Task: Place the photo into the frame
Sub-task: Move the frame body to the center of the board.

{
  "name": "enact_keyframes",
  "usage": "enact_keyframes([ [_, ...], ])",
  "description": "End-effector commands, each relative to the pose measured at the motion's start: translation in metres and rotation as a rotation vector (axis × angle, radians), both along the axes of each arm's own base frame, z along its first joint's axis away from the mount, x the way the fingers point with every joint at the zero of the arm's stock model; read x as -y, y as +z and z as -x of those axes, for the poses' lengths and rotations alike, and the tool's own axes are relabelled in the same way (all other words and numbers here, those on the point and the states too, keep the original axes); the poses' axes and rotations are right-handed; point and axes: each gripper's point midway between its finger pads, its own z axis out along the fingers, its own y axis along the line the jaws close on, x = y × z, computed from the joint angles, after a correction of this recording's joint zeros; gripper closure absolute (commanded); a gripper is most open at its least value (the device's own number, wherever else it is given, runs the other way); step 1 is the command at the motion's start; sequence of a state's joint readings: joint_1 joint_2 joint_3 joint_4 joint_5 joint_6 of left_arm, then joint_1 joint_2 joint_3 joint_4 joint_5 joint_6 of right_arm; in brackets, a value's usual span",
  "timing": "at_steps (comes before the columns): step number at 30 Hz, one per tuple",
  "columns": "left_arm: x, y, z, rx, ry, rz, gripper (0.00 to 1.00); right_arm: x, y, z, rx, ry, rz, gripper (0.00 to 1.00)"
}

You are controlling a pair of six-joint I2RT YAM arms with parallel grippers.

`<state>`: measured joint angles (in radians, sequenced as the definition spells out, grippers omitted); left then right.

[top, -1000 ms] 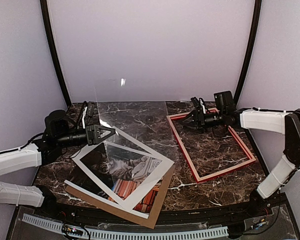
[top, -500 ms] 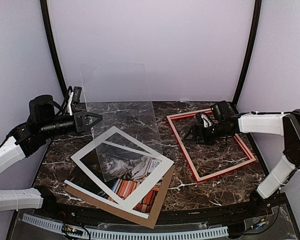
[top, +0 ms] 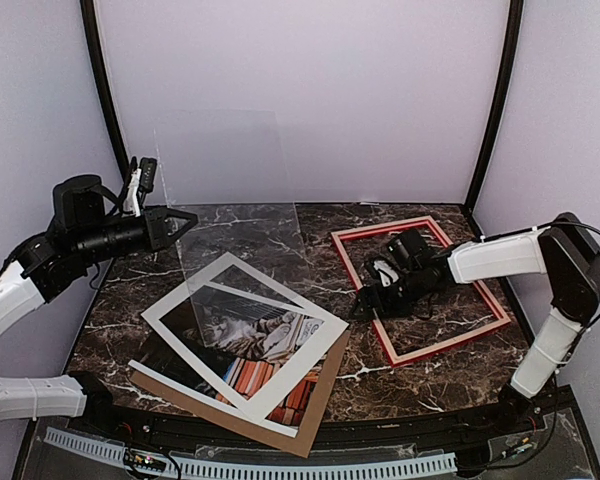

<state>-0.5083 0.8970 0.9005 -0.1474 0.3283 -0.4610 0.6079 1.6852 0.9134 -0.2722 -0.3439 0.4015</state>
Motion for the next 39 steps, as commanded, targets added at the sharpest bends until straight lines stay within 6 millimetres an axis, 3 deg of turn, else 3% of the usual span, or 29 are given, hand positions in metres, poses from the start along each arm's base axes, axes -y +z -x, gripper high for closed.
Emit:
enact_keyframes([
  [1, -0.01, 0.026, -0.005, 0.084, 0.053, -0.016, 1.0, -0.012, -0.002, 0.006, 0.016, 0.006, -0.008, 0.1],
  [17, -0.011, 0.014, -0.012, 0.071, 0.067, -0.074, 1.0, -0.056, 0.011, 0.026, 0.036, 0.027, -0.059, 0.12],
  [24, -0.018, 0.018, -0.013, 0.075, 0.099, -0.101, 1.0, -0.079, 0.01, 0.033, 0.033, -0.011, -0.102, 0.12],
  [34, -0.013, 0.019, -0.024, 0.058, 0.107, -0.097, 1.0, -0.144, 0.033, 0.029, 0.057, 0.033, -0.241, 0.12],
  [37, -0.009, 0.02, -0.03, 0.056, 0.101, -0.108, 1.0, -0.145, 0.039, 0.024, 0.087, 0.042, -0.222, 0.1],
  [39, -0.006, 0.021, -0.033, 0.054, 0.094, -0.109, 1.0, -0.136, 0.042, 0.019, 0.114, 0.03, -0.182, 0.08],
])
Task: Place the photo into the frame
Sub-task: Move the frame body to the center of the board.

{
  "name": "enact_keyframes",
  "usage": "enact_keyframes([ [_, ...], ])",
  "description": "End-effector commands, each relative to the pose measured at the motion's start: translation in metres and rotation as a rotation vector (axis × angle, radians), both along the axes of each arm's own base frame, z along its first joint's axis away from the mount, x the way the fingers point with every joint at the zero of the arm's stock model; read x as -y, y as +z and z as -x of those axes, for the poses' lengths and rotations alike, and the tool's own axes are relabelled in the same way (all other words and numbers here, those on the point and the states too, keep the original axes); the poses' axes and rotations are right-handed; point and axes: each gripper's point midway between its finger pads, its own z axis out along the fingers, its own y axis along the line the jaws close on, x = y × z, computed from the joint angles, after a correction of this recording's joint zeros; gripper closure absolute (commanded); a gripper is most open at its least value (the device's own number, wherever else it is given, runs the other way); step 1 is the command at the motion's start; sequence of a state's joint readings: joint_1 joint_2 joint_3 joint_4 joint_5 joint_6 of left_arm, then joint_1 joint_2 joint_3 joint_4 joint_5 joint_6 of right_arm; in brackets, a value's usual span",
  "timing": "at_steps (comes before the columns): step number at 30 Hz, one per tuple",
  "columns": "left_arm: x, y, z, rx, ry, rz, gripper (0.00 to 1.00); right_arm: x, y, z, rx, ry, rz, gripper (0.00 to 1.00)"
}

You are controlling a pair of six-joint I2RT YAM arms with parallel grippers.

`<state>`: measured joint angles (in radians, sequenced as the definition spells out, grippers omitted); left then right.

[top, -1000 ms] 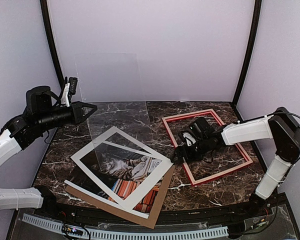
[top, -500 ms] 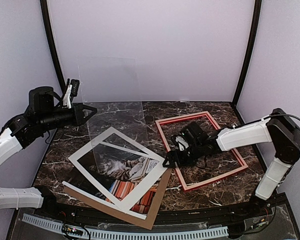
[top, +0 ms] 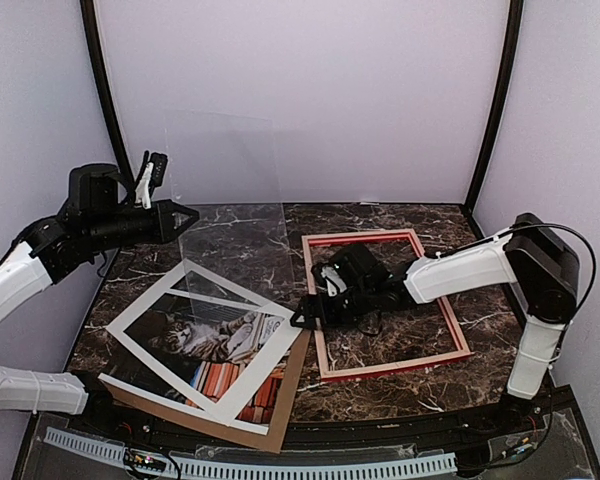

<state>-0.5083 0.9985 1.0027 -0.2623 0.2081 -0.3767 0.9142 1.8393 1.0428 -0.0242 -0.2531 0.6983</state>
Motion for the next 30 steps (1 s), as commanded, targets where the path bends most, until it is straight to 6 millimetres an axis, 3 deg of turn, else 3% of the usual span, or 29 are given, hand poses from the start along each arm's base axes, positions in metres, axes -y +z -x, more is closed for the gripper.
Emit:
enact_keyframes([
  [1, 0.004, 0.033, -0.009, 0.082, -0.005, 0.032, 1.0, -0.001, 0.033, -0.016, 0.097, -0.01, -0.017, 0.07],
  [5, 0.011, 0.042, -0.013, 0.105, -0.025, 0.061, 1.0, 0.042, 0.037, -0.032, 0.137, -0.074, 0.073, 0.06],
  [15, 0.039, 0.056, -0.016, 0.081, -0.14, 0.182, 1.0, 0.215, 0.035, -0.074, 0.182, -0.37, 0.346, 0.09],
  [19, 0.055, 0.061, -0.017, 0.055, -0.211, 0.264, 1.0, 0.269, 0.026, -0.085, 0.142, -0.477, 0.417, 0.11],
  [24, 0.07, 0.058, -0.021, 0.025, -0.266, 0.31, 1.0, 0.311, 0.007, -0.088, 0.1, -0.555, 0.51, 0.14],
  [30, 0.083, 0.044, -0.024, -0.011, -0.3, 0.324, 1.0, 0.323, -0.021, -0.079, 0.026, -0.548, 0.546, 0.25],
])
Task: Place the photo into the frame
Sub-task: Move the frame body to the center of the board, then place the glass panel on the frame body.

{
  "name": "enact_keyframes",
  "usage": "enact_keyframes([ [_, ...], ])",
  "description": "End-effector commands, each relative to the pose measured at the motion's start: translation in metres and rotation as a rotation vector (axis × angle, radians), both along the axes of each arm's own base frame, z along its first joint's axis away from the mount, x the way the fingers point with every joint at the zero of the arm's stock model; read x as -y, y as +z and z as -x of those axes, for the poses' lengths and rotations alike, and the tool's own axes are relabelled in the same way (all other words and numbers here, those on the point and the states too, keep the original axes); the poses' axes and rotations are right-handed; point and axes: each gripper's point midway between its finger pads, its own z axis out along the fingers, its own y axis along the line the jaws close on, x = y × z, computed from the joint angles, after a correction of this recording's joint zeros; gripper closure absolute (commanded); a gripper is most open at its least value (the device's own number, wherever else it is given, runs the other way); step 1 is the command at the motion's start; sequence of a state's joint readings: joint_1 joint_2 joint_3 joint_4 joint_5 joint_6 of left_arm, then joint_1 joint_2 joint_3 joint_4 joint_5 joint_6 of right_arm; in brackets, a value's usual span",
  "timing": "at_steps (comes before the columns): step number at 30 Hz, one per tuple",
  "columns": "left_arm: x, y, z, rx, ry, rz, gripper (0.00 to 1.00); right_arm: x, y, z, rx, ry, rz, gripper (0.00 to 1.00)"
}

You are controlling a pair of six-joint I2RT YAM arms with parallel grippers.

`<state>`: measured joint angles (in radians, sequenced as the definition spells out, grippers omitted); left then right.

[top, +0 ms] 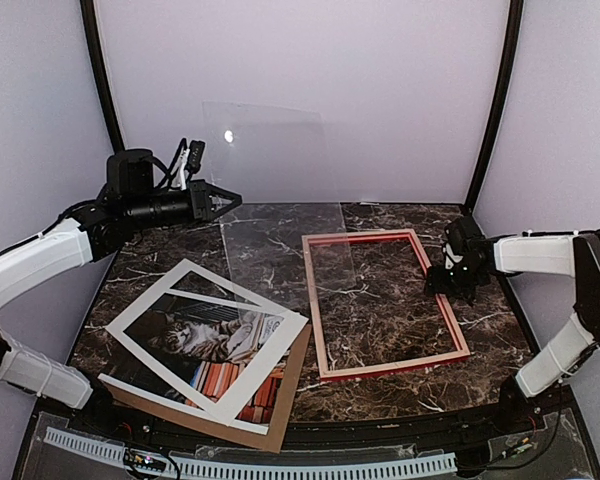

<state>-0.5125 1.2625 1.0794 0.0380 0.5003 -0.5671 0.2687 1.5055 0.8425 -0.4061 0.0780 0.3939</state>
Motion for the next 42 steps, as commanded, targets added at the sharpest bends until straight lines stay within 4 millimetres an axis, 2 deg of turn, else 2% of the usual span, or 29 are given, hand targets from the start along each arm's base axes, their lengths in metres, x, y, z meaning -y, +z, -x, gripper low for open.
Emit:
enact_keyframes([
  [1, 0.014, 0.032, 0.006, 0.073, -0.066, 0.102, 1.0, 0.011, -0.025, 0.012, -0.073, 0.002, 0.035, 0.28],
  [7, 0.033, 0.019, 0.008, 0.041, -0.103, 0.117, 1.0, 0.007, -0.038, 0.021, -0.122, 0.02, 0.001, 0.56],
  [11, 0.043, 0.014, 0.009, 0.024, -0.114, 0.119, 1.0, 0.005, -0.038, 0.03, -0.123, 0.012, -0.033, 0.68],
  [14, 0.052, 0.011, 0.01, 0.01, -0.133, 0.13, 1.0, -0.009, -0.038, 0.041, -0.127, 0.027, -0.123, 0.75],
  [16, 0.061, 0.01, 0.011, -0.001, -0.159, 0.144, 1.0, -0.015, -0.039, 0.046, -0.13, 0.036, -0.155, 0.76],
  [18, 0.069, 0.01, 0.012, -0.011, -0.187, 0.159, 1.0, -0.019, -0.037, 0.05, -0.126, 0.043, -0.179, 0.76],
  [20, 0.078, 0.011, 0.013, -0.019, -0.216, 0.18, 1.0, -0.018, -0.031, 0.05, -0.11, 0.039, -0.176, 0.68],
  [24, 0.095, 0.004, 0.013, -0.07, -0.264, 0.21, 1.0, 0.001, -0.008, 0.038, -0.052, -0.005, -0.123, 0.49],
  [27, 0.107, 0.004, 0.015, -0.091, -0.305, 0.223, 1.0, 0.02, 0.01, 0.026, -0.013, -0.043, -0.113, 0.42],
  [33, 0.133, -0.004, 0.012, -0.172, -0.386, 0.266, 1.0, 0.07, 0.048, 0.008, 0.083, -0.155, -0.104, 0.39],
  [34, 0.139, -0.011, 0.012, -0.205, -0.404, 0.273, 1.0, 0.082, 0.054, 0.006, 0.102, -0.192, -0.116, 0.38],
  [35, 0.143, -0.009, 0.011, -0.209, -0.417, 0.281, 1.0, 0.084, 0.059, 0.004, 0.12, -0.199, -0.134, 0.39],
  [37, 0.153, -0.017, 0.009, -0.25, -0.441, 0.291, 1.0, 0.086, 0.066, 0.003, 0.139, -0.204, -0.139, 0.38],
  [39, 0.162, -0.03, 0.005, -0.294, -0.45, 0.298, 1.0, 0.089, 0.07, 0.002, 0.14, -0.203, -0.128, 0.38],
  [41, 0.172, -0.054, -0.004, -0.356, -0.448, 0.301, 1.0, 0.088, 0.071, 0.001, 0.136, -0.196, -0.133, 0.38],
  [42, 0.174, -0.058, -0.006, -0.383, -0.45, 0.306, 1.0, 0.086, 0.071, 0.0, 0.134, -0.19, -0.141, 0.38],
])
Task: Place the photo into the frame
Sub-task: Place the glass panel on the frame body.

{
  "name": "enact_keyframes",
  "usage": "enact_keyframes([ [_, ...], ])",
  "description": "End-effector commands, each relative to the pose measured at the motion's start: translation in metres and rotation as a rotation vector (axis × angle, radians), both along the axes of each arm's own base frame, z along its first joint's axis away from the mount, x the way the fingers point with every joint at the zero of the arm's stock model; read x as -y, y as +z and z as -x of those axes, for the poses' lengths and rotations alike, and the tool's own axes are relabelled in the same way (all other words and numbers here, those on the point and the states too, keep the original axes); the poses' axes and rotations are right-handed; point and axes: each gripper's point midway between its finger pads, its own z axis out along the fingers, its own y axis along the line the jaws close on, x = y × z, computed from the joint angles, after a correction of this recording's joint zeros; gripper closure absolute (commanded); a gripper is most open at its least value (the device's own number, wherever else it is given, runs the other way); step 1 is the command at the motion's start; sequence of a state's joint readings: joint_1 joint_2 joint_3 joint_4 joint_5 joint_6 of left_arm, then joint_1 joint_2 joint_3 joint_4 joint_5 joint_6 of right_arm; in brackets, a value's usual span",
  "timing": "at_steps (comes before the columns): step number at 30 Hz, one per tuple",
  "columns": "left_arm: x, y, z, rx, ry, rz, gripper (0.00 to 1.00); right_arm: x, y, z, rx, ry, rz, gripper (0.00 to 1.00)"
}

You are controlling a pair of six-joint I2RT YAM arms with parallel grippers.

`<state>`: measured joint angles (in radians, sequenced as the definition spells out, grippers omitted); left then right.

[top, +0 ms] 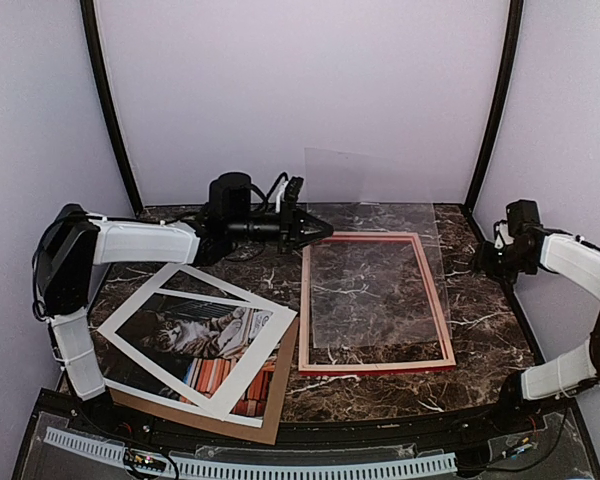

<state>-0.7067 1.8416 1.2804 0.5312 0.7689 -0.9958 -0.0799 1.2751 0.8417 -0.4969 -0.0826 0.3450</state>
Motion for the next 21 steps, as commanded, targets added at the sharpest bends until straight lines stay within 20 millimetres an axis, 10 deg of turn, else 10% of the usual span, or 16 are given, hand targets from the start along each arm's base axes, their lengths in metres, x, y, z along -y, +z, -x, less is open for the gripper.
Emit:
enact_keyframes([
  [1, 0.019, -0.012, -0.005, -0.078, -0.059, 0.053, 1.0, -0.006, 0.008, -0.005, 0.009, 0.04, -0.022, 0.38],
  [11, 0.037, -0.098, -0.03, -0.222, -0.05, -0.105, 1.0, -0.029, -0.012, -0.008, -0.032, 0.12, -0.111, 0.4],
  [21, 0.029, -0.129, -0.043, -0.234, -0.014, -0.192, 0.98, -0.05, -0.032, -0.009, -0.077, 0.171, -0.122, 0.4],
])
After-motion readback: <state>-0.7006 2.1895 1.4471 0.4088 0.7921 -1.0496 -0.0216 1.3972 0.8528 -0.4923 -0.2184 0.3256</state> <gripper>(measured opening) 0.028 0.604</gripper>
